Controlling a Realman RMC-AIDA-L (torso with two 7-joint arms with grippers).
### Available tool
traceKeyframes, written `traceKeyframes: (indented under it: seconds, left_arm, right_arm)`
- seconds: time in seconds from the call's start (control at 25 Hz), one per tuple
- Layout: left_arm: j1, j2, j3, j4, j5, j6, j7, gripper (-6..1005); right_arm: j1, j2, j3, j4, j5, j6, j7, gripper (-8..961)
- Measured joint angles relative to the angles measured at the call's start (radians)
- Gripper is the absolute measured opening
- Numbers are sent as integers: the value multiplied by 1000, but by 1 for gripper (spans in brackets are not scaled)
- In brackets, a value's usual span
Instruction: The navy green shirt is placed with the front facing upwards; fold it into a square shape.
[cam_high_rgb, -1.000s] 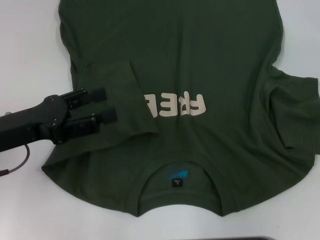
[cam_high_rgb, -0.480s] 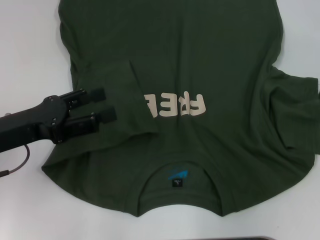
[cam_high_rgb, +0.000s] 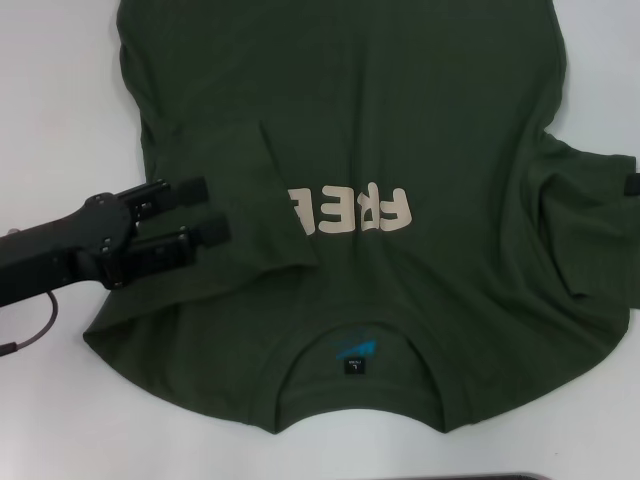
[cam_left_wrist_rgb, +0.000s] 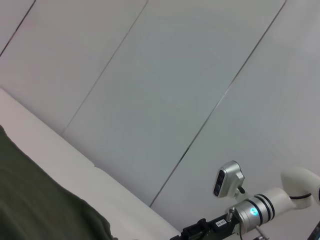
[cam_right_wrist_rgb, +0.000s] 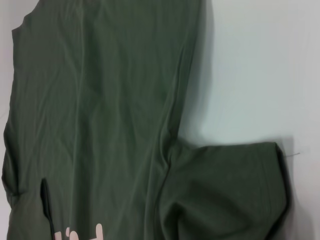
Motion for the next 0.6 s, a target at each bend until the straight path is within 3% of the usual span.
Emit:
traceKeyframes:
  seconds: [0.6]
  left_arm:
    - [8, 0, 0, 2, 0, -1, 3, 847]
  right_arm:
    - [18, 10, -15, 30, 0, 40, 4, 824]
